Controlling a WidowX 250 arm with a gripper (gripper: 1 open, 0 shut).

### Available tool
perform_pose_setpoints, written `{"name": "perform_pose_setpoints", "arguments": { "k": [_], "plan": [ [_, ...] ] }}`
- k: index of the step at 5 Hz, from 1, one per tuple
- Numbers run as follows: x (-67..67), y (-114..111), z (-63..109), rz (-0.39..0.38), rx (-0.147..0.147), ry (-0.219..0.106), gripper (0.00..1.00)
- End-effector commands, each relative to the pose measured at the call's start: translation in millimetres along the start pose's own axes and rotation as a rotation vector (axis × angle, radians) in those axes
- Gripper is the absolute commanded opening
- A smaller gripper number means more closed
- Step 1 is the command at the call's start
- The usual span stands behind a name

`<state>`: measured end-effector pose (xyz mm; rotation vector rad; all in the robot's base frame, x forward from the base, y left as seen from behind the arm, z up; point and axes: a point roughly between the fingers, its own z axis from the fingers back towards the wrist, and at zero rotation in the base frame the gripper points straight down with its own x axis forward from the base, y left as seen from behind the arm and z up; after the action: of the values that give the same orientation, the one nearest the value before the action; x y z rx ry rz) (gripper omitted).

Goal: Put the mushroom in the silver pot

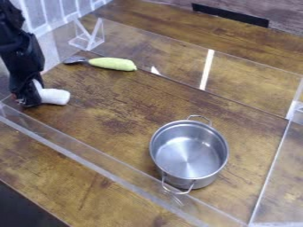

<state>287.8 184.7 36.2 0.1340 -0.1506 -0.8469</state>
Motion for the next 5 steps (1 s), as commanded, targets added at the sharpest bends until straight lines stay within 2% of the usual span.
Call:
{"name": "perform_pose_setpoints", "arguments": {
  "k": [1, 2, 3, 4, 5],
  "plan": [
    [-7.3, 18, 22.1, -0.029, 0.062, -0.014, 0.00],
    [-7.5, 19, 35.5, -0.072, 0.063, -0.016, 0.00],
    [0.8, 15, 47.5, -0.032, 0.074, 0.001, 0.00],
    [16.9, 9, 68.2, -0.009, 0.094, 0.022, 0.00],
    [50.2, -4, 75.1, -0.033, 0.116, 0.020, 0.00]
  ]
}}
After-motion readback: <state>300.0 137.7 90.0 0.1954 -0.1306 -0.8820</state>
